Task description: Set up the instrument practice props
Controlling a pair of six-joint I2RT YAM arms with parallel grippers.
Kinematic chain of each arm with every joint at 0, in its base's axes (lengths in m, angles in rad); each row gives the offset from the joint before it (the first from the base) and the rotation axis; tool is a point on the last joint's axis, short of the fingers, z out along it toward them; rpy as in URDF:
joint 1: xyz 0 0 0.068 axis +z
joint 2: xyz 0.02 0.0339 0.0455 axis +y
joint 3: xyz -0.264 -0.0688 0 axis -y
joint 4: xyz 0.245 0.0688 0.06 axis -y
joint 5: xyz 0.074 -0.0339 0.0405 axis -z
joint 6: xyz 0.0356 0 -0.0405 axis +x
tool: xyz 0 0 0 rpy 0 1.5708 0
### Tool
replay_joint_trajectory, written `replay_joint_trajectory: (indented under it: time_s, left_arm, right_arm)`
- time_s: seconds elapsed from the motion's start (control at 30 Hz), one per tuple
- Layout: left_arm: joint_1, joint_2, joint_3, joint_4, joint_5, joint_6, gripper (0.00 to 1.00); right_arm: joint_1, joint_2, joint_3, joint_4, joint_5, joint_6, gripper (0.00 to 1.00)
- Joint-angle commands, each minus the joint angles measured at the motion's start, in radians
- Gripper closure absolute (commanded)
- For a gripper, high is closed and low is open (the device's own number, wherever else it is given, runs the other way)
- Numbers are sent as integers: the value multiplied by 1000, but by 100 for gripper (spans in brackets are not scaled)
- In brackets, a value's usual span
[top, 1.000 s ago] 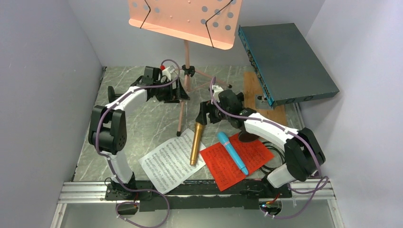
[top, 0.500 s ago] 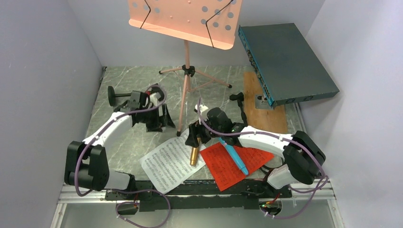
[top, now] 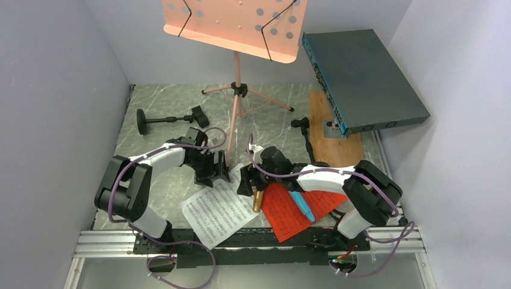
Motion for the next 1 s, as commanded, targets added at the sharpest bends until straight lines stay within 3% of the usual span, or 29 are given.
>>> replay_joint_trajectory:
  time_s: [0.0, 0.27, 0.47, 0.73, 0.8, 0.97]
  left_arm:
    - [-52, -44, -1, -29, -22, -1, 11]
    - [-89, -164, -18, -58, 45, -57, 13]
    - [-82, -248, 57, -201, -264, -49, 1]
    - [-54, -207, -84, -75, -345, -195, 1]
    - [-54, -184, -118, -33, -338, -206, 1]
    - [-80, -123, -167, 61, -141, -204, 5]
  right_arm:
    - [1, -7, -27, 60, -4, 24, 23]
    - [0, -9, -31, 19, 33, 28, 23]
    - [-9, -11, 15, -105, 163, 37, 22]
    - [-32, 68, 135, -249, 291, 33, 20]
    - [-31, 71, 139, -252, 276, 30, 20]
    - [-27, 62, 82, -180, 190, 49, 21]
